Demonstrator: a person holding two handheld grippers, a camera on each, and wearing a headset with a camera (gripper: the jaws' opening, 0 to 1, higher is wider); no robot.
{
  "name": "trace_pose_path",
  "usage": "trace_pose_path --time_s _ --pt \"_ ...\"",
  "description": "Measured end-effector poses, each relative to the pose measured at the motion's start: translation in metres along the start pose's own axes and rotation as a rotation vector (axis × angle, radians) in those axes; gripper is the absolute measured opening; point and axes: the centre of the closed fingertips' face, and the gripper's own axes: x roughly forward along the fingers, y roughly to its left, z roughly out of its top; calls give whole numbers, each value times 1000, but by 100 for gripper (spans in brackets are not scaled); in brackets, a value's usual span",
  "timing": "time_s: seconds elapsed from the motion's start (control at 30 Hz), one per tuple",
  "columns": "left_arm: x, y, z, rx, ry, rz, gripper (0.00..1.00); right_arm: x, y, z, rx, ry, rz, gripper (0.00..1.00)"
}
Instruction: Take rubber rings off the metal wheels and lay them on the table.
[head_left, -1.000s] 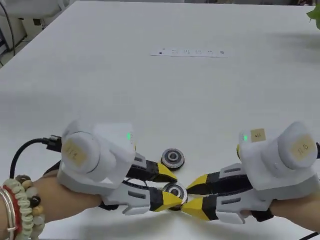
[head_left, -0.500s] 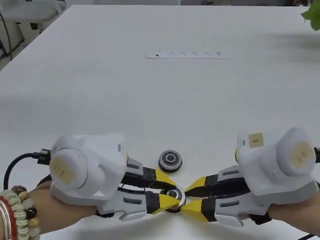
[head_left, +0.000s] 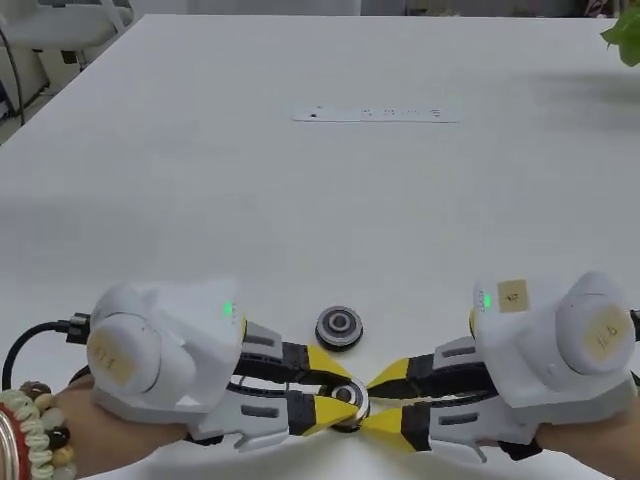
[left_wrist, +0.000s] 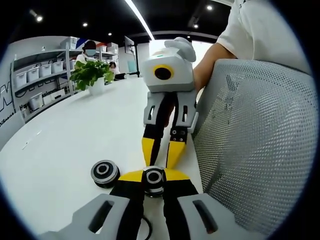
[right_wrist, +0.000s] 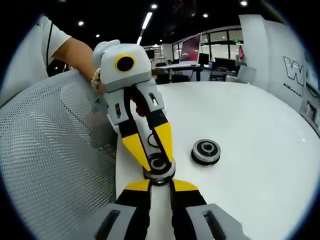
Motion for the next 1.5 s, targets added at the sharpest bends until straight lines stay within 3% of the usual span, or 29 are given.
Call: trace_pose_path --time_s 0.27,0.43,0.87,1.23,1.5 --pt "1 0 0 -2 -7 -1 7 -2 -2 0 -1 1 -10 1" --pt "2 1 -1 0 -5 -5 7 -1 -5 0 14 5 -17 0" --pt "3 1 -2 8 2 -15 7 -4 -10 -1 200 5 -13 0" --pt "1 1 -3 23 14 -18 8 -7 -11 1 261 -15 -15 0" --pt "-1 2 -5 6 16 -15 7 -11 -15 3 361 -56 -8 0"
